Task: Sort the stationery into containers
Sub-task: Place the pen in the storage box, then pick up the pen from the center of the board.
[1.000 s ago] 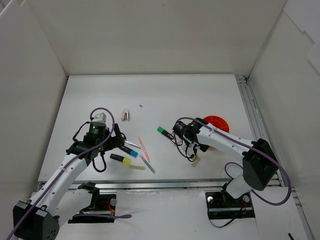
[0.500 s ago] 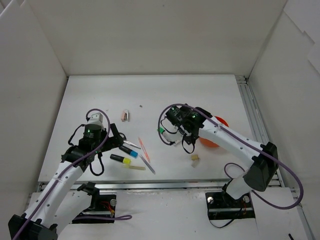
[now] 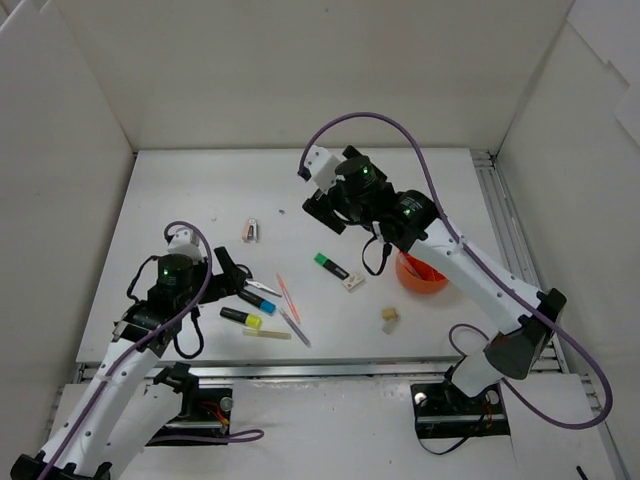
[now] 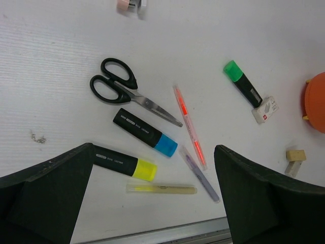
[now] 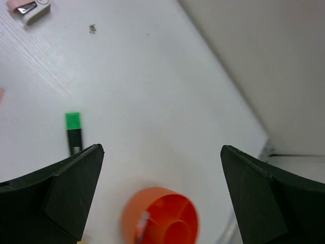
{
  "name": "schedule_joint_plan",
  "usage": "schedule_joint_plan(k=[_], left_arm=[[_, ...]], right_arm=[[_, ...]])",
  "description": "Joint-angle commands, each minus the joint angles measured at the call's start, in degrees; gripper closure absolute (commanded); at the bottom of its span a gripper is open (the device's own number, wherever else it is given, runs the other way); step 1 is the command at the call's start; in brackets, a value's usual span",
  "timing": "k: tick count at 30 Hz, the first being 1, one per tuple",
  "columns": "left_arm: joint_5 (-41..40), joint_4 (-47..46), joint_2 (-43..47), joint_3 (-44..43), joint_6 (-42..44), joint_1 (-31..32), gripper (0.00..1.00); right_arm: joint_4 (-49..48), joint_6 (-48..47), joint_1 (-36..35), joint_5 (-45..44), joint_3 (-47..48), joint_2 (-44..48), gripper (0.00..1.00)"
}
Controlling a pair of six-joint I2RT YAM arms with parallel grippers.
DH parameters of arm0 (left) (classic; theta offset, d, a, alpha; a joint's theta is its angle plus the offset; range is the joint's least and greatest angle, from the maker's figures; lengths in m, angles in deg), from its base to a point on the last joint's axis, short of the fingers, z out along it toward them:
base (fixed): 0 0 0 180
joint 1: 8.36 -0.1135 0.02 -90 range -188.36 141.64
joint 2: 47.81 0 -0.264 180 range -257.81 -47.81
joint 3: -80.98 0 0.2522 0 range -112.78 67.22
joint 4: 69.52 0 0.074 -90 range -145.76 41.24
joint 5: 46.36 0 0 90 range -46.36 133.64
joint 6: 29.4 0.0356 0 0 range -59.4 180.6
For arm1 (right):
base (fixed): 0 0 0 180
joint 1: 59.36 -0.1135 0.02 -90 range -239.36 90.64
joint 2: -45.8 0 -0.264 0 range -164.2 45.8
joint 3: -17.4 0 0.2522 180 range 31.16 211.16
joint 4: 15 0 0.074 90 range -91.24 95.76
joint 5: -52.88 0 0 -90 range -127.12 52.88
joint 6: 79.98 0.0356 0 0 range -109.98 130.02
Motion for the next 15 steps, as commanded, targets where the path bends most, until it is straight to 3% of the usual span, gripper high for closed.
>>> schedule_joint_plan(k=[1, 5, 8, 15], left_arm=[[0.25, -2.69, 1.20, -0.67, 0.49, -0.49, 0.00], [-2.73, 1.61, 0.77, -0.59, -3.90, -0.49, 0.00], [-5.37, 4.25, 0.06, -0.41, -6.10, -0.49, 0.01], [-7.05, 5.75, 3.49, 1.61, -7.60, 0.04, 0.01]], right_arm=[[-6.61, 23.71, 0.18, 3.70, -7.86, -0.17, 0.02], [-9.17, 35.75, -0.69, 9.50, -13.08, -3.76, 0.02], [-10.13, 39.28, -4.02, 5.13, -13.08, -8.07, 0.02], [-14.17, 45.79, -6.58, 6.00, -12.38, -17.29, 0.02]])
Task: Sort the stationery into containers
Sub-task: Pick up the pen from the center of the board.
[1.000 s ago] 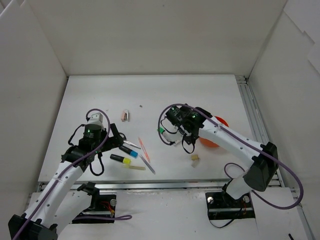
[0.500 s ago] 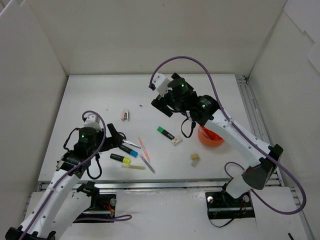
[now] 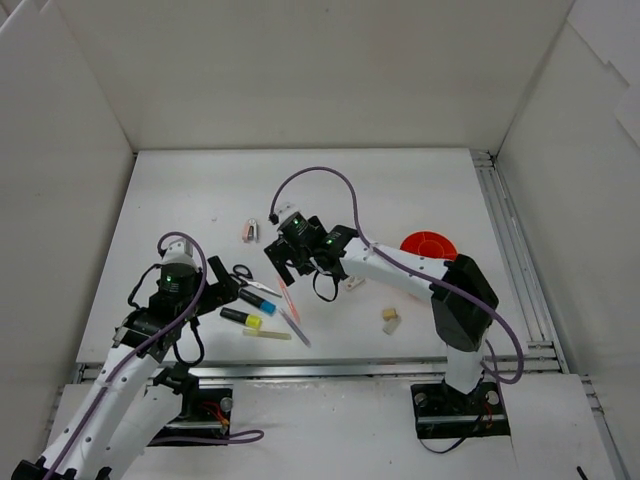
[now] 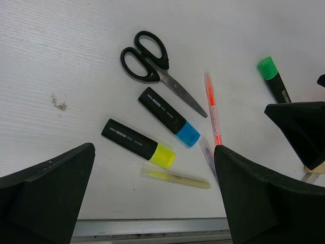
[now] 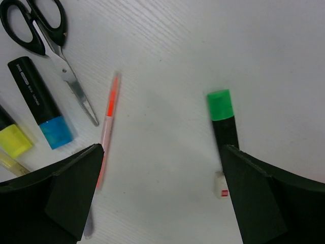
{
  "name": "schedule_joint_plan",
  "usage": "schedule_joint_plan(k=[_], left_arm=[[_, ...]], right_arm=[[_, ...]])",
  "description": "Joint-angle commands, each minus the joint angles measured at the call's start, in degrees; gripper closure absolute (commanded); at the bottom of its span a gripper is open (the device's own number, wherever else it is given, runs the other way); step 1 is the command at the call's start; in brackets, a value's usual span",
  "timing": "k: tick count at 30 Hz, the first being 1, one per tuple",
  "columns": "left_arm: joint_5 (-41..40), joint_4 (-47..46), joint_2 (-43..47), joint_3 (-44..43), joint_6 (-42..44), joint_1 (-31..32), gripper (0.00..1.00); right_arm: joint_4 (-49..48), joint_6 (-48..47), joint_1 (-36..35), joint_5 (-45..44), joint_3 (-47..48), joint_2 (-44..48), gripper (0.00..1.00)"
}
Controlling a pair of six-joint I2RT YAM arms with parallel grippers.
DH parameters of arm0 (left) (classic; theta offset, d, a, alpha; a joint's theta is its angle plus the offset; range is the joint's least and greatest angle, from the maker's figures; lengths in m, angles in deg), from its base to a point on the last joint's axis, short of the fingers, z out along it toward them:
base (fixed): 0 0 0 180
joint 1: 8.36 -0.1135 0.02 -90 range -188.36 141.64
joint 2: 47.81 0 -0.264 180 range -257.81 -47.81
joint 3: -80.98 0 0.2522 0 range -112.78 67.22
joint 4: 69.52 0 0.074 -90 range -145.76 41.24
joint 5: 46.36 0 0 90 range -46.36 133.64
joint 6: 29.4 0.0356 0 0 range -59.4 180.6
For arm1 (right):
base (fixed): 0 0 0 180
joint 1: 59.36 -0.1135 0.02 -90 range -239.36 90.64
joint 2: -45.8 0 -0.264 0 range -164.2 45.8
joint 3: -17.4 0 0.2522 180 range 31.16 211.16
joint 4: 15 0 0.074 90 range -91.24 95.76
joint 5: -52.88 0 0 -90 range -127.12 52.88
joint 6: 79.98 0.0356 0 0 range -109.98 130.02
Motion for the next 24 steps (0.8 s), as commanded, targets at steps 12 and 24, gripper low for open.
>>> schedule_joint_plan(k=[12, 24], left_arm=[[-2.52, 0.00, -1.18, 0.11, -2.18, 0.02, 0.01], [-2.88, -0.52, -0.91, 1.42, -2.09, 0.02, 0.01]], right_arm=[[-5.81, 7.92, -3.58, -5.88, 3.74, -10.16, 0.05], [-6.07, 10.21, -4.29, -10.01, 2.95, -14.56, 0.50]])
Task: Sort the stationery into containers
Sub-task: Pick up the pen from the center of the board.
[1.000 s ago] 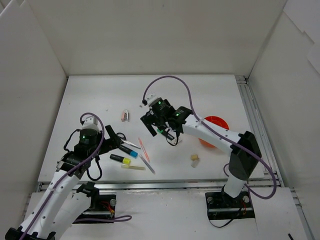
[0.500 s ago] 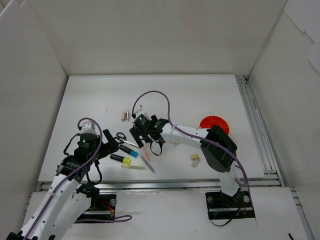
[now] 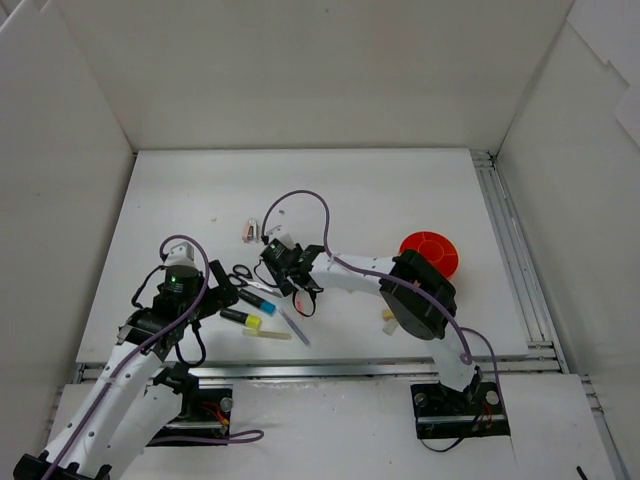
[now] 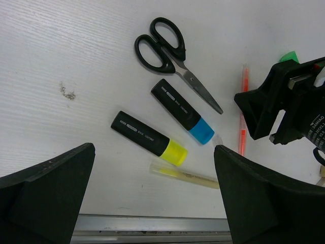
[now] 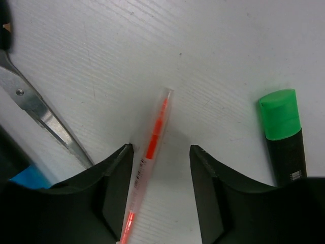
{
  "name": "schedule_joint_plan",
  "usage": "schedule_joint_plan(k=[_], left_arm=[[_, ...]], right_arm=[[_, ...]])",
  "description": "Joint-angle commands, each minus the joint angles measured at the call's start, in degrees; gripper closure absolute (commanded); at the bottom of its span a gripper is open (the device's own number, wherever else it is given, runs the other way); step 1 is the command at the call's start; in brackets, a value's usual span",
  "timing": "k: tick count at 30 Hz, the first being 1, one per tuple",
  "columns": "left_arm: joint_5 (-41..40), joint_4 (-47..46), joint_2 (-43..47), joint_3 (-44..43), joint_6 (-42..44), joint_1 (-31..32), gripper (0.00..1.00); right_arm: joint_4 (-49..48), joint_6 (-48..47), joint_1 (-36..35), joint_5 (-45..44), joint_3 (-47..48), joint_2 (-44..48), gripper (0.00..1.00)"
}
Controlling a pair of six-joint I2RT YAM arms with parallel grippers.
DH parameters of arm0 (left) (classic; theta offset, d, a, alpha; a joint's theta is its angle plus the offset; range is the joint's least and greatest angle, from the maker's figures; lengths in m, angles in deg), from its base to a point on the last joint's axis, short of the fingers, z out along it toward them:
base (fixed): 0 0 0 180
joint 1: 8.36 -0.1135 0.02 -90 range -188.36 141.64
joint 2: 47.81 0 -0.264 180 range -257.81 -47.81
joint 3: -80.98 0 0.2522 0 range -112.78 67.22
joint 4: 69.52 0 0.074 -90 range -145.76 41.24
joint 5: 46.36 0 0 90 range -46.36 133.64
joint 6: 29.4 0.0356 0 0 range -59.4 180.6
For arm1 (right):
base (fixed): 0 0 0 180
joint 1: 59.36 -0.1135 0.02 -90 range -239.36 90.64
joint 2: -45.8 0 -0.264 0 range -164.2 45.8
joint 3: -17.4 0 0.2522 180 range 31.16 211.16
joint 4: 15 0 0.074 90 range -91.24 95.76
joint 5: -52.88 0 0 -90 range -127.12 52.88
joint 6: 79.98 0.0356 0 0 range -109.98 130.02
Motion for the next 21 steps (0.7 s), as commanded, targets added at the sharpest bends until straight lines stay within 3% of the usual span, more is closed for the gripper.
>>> schedule_joint_plan(k=[1, 2, 7, 8, 10, 17, 20, 21], left_arm=[[-1.41, -1.64, -0.45, -0.76, -0.65, 0.02, 0.00], [-1.33, -1.72, -0.63, -0.85, -0.56, 0.02, 0.01], [-0.97, -2.25, -1.07, -0.85, -0.30, 0.02, 0.00], [-0.89, -2.25, -1.07, -0.85, -0.30, 0.02, 0.01], [-0.89, -2.34, -0.98, -0.85, -0.30, 0.02, 0.01], [-0.45, -2.51, -0.98, -0.94, -0.21, 0.02, 0.00], [-0.01, -2.52, -0.98, -1.11, -0.21, 0.02, 0.00], [0.34, -2.69, -1.07, -1.03, -0.12, 0.02, 0.01]], right_arm=[[-1.03, 1.82, -0.27, -4.28, 1.73, -0.14, 0.56], [-0.94, 1.82, -0.27, -4.11, 1.82, -0.40, 0.65], [-1.29, 1.73, -0.27, -3.05, 2.17, -1.19, 0.84], [-1.38, 1.90, -0.18, -2.79, 2.17, -1.28, 0.94], [-1.81, 1.64, -0.27, -2.00, 1.82, -0.76, 1.00], [-7.86, -0.72, 0.78, -0.42, -2.57, 5.03, 1.00], [-20.93, -3.01, 2.72, 1.15, -11.51, 13.46, 1.00], [-29.85, -3.89, 3.85, 2.04, -14.67, 15.92, 1.00]])
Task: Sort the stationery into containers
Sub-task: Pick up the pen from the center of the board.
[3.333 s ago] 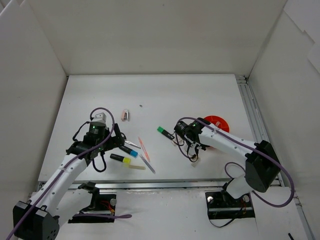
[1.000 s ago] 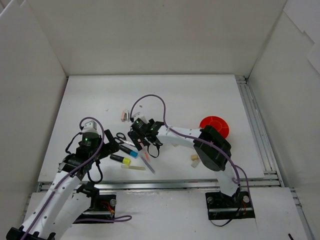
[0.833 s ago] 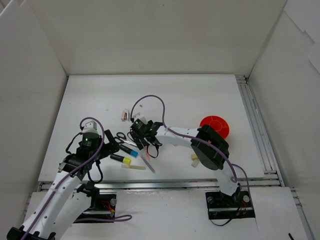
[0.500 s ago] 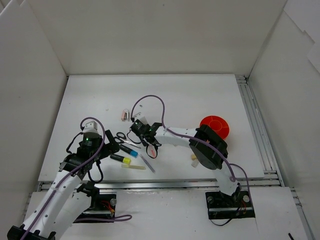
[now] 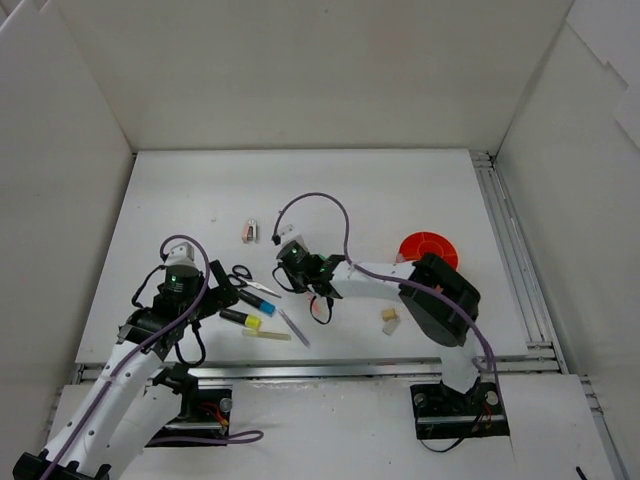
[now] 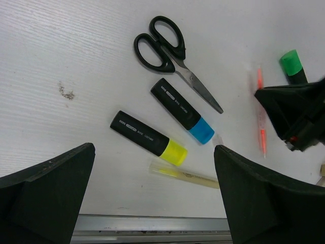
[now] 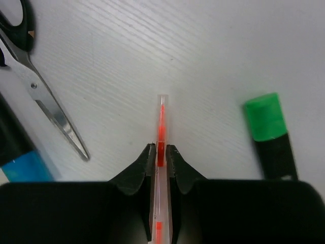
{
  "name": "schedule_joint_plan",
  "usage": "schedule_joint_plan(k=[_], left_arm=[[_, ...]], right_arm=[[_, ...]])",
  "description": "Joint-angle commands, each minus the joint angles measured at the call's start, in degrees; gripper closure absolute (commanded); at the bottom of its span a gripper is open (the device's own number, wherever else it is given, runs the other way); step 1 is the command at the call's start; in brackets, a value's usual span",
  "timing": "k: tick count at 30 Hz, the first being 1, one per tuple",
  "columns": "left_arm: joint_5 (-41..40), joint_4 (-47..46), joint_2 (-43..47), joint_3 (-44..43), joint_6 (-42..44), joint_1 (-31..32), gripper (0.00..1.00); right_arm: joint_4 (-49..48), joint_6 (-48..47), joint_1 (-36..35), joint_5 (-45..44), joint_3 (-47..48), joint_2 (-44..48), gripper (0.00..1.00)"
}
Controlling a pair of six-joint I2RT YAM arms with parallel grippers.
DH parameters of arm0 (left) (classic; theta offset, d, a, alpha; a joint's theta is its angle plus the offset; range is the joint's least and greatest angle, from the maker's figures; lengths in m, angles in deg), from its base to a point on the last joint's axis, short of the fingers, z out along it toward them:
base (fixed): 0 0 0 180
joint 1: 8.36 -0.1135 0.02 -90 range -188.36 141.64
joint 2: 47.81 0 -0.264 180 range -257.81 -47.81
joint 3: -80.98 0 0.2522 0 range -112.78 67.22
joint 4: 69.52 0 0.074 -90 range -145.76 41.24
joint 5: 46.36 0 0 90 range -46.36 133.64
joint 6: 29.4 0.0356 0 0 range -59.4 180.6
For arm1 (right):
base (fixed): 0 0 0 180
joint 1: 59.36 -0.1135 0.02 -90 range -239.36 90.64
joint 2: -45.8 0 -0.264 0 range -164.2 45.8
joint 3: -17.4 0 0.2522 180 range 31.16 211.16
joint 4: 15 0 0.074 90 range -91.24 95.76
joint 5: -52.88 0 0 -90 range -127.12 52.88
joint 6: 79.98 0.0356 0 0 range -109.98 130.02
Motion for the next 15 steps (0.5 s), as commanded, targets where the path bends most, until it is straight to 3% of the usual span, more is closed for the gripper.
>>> schedule_joint_plan(k=[1, 3, 8, 9, 10, 15], left_arm=[[0.58, -2.58, -0.48, -0.94, -0.06, 0.02, 0.00], [0.76, -3.02, -0.57, -0.68, 0.21, 0.55, 0.01], [0.68, -4.07, -1.01, -0.76, 0.47, 1.07, 0.00], [0.85, -4.60, -1.09, -0.41, 0.39, 1.07, 0.01], [0.94, -4.95, -1.18, -0.41, 0.38, 1.07, 0.01], [1.20, -6.27, -2.32, -0.41, 0.12, 2.21, 0.01]], right_arm=[[-22.07, -3.30, 3.64, 1.61, -11.53, 16.58, 1.00], [-30.33, -6.64, 6.35, 3.79, -17.88, 21.36, 1.00], [-37.23, -15.35, 11.11, 3.46, -26.70, 36.38, 1.00], [-41.76, -19.01, 13.12, 3.98, -32.19, 42.06, 1.00], [-43.72, -19.04, 13.84, 4.24, -32.25, 42.12, 1.00], [-48.66, -24.83, 20.51, 3.72, -43.31, 53.62, 1.00]])
